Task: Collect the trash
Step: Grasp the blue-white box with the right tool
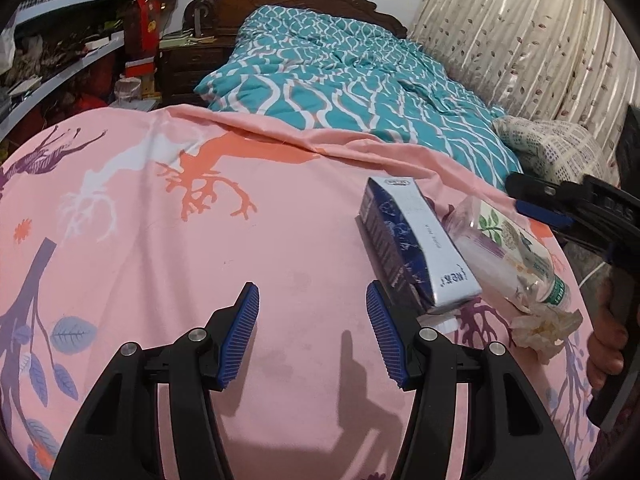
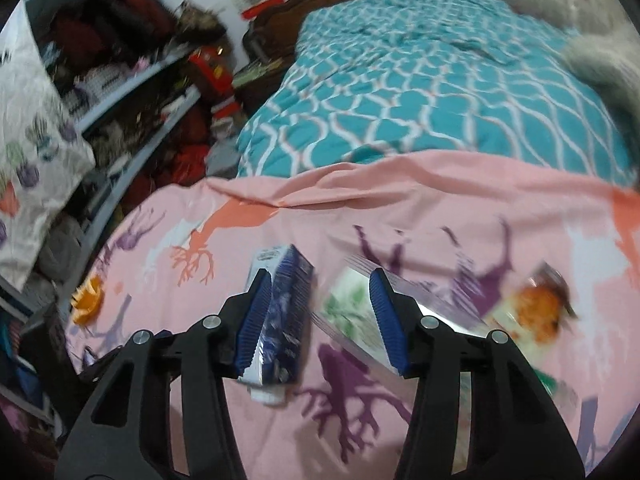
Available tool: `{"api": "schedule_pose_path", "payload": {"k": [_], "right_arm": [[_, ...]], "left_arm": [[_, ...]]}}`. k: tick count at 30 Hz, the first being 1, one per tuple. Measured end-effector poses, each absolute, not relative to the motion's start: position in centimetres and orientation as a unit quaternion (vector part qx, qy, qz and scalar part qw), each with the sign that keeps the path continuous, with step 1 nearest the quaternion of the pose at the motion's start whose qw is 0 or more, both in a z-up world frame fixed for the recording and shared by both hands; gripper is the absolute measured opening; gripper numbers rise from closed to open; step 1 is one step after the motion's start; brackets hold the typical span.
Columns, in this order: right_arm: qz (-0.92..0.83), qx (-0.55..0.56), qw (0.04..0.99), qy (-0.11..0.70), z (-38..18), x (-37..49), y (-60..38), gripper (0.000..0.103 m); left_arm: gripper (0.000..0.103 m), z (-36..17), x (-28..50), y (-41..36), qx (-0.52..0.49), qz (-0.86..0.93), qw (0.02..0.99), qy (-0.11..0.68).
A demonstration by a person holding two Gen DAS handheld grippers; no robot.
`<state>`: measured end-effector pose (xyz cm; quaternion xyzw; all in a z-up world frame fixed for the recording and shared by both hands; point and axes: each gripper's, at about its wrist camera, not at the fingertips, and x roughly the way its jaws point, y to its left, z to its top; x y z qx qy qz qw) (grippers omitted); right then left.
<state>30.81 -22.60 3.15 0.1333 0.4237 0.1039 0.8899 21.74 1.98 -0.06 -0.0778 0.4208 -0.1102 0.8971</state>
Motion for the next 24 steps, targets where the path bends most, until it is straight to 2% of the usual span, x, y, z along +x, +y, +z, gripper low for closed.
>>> {"api": "schedule_pose_path", "payload": {"k": [8,14,24], "right_arm": [[0.118,0.053,0.877,0.463,1.9,34.9,-17.2,0.053],[0.113,0.056,0.856,0.501,-0.7,36.7,-15.8,0.053],[0.095,-0.017,0.857,0.505,-1.8,36.9,-13.4,0.057]], "left_arm": [[0.053,-0.2,22.1,3.7,-0.095,-0.084,0.898,0.422],[0.053,0.0,22.0,4.8,-0.106,-0.07,0.898,0.42],[0.053,0.5,22.0,6.1,-0.129,-0.061,0.899,0.414]]}}
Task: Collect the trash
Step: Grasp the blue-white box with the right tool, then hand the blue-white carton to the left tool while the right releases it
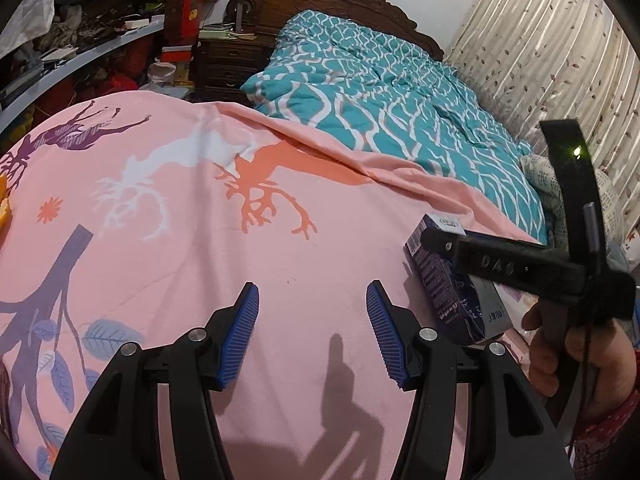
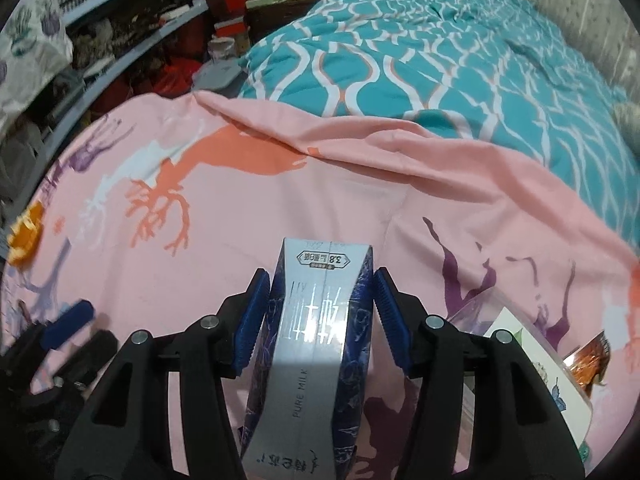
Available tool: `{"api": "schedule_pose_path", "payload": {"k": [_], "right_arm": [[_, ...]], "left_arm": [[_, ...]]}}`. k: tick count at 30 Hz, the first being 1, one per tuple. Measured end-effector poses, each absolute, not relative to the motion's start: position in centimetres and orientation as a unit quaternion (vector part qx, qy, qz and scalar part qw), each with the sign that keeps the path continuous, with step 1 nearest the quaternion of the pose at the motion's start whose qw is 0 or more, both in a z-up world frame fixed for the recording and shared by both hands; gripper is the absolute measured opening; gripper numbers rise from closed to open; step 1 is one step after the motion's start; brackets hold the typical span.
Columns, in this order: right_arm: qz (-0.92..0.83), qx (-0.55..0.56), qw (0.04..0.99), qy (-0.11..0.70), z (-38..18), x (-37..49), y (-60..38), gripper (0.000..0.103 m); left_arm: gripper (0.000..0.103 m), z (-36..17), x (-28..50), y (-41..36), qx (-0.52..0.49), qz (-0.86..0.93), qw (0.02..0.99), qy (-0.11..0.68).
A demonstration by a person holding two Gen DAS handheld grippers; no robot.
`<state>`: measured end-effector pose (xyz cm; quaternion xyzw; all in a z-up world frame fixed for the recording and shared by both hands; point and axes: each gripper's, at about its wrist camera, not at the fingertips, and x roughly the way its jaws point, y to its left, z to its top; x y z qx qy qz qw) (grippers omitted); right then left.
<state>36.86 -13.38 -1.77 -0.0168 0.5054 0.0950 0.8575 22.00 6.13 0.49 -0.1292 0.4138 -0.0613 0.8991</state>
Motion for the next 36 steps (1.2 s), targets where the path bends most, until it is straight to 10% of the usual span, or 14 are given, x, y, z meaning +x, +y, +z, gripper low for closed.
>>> {"api": "schedule_pose_path", "payload": {"k": [20,36], "right_arm": [[0.215,-0.019,0.834,0.508,-0.5,25.2,-13.6,0.058],[0.055,0.072,0.872,0.481,0.3,32.3,-23.2,0.069]], "left_arm": [[0.056,0.8,22.1,6.7,-0.144,-0.071,0.896,0.415],[0.075,0.3,21.8,4.6,-0.14,-0.131,0.882,0.432]]}}
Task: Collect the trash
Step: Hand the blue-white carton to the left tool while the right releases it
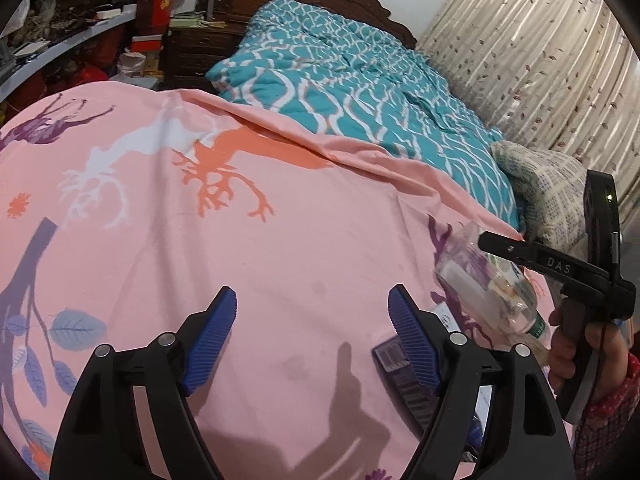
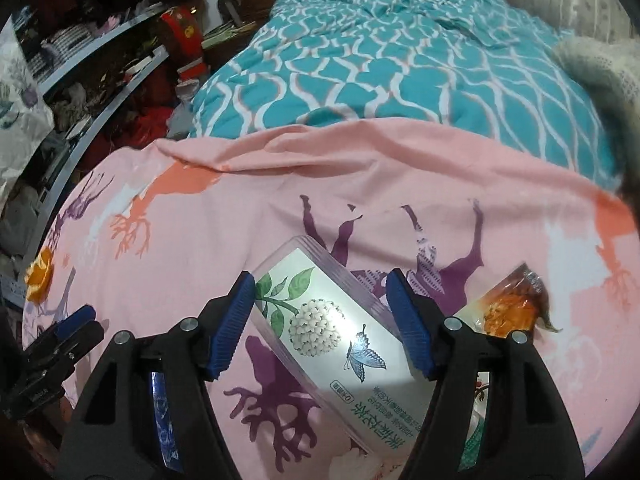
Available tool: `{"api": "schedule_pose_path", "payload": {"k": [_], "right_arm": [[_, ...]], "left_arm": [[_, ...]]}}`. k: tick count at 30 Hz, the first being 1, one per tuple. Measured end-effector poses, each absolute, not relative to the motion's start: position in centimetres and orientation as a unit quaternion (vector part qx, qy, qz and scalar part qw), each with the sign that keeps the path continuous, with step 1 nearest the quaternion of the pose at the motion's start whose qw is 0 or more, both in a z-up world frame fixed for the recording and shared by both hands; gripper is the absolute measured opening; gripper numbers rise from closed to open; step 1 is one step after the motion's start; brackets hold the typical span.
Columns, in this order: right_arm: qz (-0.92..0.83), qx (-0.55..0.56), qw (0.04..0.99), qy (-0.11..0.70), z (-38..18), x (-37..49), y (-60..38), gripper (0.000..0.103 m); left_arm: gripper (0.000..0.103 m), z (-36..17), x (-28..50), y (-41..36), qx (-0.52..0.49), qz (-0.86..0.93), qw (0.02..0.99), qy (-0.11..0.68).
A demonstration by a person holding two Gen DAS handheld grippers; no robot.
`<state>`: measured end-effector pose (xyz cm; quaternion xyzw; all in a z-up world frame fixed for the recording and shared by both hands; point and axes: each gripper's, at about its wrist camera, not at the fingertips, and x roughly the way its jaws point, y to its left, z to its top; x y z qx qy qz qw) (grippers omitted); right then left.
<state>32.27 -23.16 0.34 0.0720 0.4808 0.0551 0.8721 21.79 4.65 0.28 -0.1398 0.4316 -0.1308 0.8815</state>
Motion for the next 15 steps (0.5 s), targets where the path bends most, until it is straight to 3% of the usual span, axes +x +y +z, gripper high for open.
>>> {"api": "schedule_pose_path", "payload": {"k": [8,15], "right_arm": [[0.082,0.003,0.877,0.474,0.9,29.7,-20.9,0.069],[0.114,0.012,0.872,0.475,2.3,28.0,-19.8,0.067]], "left_arm": [[0.08,0.4,21.2,3.3,-0.129,-0.161,0.878,0.433],[0.08,0.4,21.1,2.8,-0.121,-0.167,0.877,0.434]]}}
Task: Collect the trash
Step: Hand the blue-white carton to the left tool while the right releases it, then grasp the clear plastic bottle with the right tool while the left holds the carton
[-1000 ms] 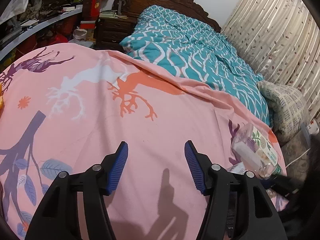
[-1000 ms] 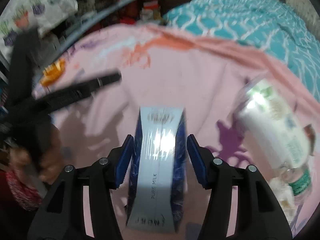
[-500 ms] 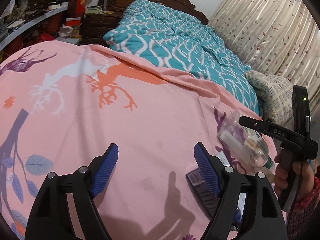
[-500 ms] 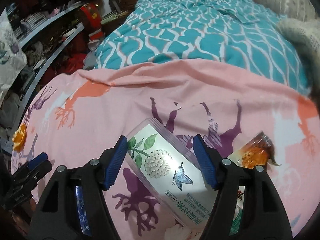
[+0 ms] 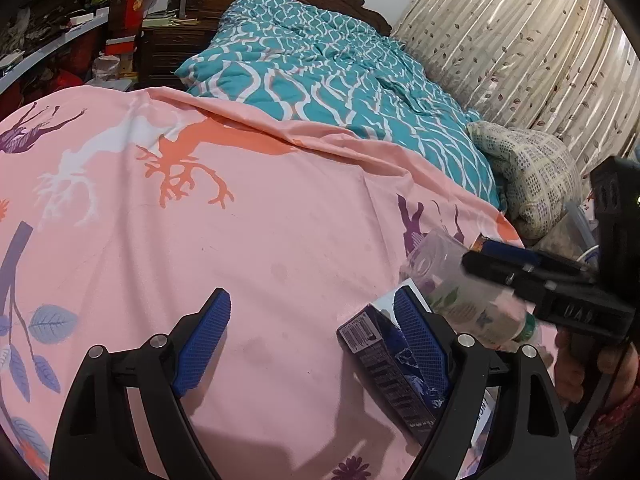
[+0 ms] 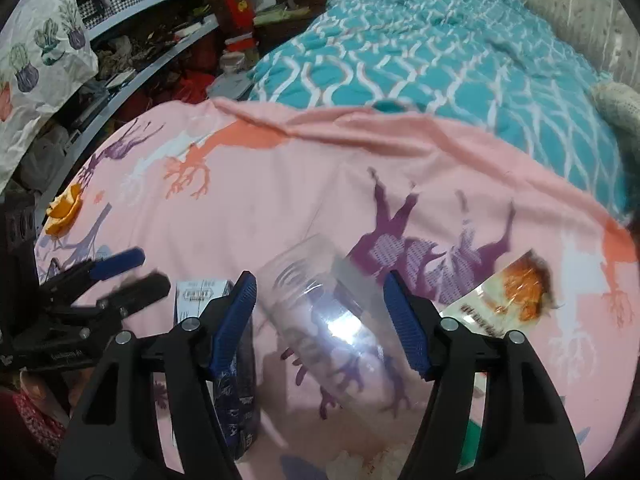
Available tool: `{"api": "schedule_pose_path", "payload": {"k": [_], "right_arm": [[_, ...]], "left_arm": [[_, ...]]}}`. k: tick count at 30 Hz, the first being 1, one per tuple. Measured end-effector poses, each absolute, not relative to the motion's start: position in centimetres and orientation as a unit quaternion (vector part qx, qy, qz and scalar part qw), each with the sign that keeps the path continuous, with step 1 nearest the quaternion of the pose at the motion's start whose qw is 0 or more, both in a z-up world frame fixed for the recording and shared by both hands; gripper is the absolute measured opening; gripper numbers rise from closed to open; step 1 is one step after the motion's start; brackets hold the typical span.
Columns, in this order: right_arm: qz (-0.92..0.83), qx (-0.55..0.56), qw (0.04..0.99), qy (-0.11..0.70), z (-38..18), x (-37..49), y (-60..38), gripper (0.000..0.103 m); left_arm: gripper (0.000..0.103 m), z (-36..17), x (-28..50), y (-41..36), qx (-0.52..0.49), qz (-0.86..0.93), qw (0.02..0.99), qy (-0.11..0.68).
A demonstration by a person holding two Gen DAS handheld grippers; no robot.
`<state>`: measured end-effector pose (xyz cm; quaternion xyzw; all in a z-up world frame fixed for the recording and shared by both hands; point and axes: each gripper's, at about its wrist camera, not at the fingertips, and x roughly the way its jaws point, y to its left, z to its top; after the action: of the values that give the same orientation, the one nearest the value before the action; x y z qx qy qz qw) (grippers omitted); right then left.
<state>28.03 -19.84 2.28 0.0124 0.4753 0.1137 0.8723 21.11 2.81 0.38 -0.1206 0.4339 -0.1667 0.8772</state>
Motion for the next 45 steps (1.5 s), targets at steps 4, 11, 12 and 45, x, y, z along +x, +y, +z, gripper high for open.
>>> {"api": "schedule_pose_path", "payload": {"k": [4,11,12,45], "right_arm": [[0.08,0.048,0.889,0.449,4.0,29.3,-22.3,0.067],[0.072,0.122,0.829,0.541,-1.7,32.0,-24.5,0.066],[0.082,0.145,0.824,0.542,-2.1,31.8,-24.6,0.066],[0.119,0.135,0.872,0.455,1.1,15.9,-22.8,0.074]], "left_arm": [[0.08,0.4,21.1,2.8,-0.118,-0.168,0.877,0.433],[0.08,0.4,21.0,2.5,-0.113,-0.176,0.876,0.434],[0.08,0.4,21.1,2.5,-0.113,-0.177,0.876,0.435],[0.08,-1.5,21.2,0.0,-0.064,-0.192,0.87,0.45]]}}
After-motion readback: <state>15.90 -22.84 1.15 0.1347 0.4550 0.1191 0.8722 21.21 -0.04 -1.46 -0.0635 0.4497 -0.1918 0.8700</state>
